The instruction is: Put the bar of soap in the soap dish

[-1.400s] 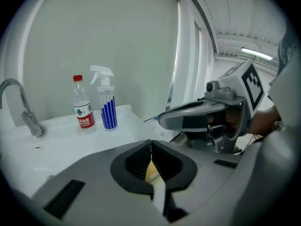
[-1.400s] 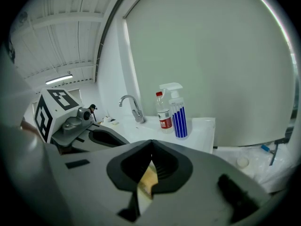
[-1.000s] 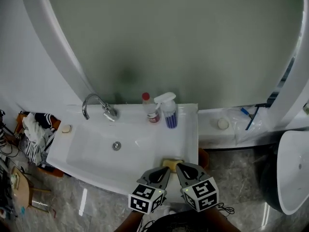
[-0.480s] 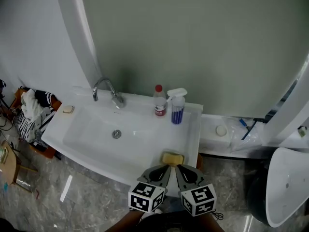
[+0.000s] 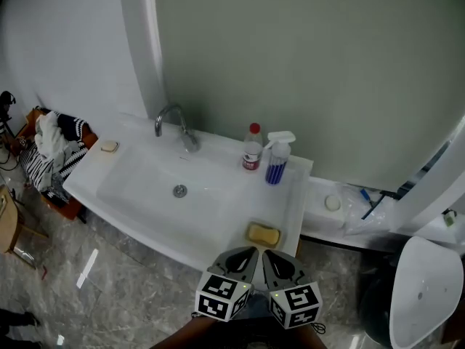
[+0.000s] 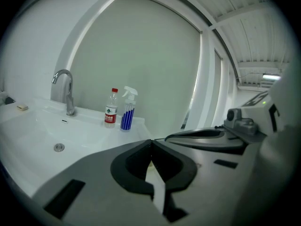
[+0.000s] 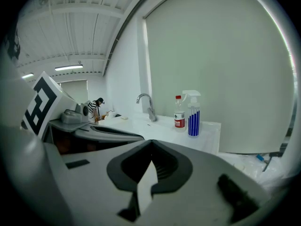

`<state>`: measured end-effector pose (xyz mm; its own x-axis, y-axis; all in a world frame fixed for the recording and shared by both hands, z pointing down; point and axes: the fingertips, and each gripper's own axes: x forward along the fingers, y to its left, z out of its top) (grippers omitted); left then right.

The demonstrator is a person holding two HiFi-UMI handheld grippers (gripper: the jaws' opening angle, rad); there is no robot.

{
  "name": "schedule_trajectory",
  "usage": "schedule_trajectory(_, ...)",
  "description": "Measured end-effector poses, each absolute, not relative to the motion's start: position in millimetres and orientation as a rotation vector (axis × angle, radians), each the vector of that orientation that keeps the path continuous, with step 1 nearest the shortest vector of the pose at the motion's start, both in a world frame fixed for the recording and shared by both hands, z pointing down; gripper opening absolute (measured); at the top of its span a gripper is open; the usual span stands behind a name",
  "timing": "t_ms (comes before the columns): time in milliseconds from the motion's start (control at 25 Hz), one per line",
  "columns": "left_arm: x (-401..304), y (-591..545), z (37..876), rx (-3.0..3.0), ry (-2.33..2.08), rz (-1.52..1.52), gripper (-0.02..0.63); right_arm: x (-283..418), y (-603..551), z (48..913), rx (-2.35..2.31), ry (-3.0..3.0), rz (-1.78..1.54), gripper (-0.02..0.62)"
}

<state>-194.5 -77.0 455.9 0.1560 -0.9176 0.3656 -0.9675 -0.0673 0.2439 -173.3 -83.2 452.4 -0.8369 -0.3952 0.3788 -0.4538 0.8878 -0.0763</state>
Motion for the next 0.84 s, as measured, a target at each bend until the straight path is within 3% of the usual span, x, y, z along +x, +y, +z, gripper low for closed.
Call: schedule_trajectory(840, -192.5, -55.8, 450.1, 2.017, -1.836, 0.185, 0.011, -170.4, -65.3, 447.4, 0.652, -2.718, 0.219, 0.011)
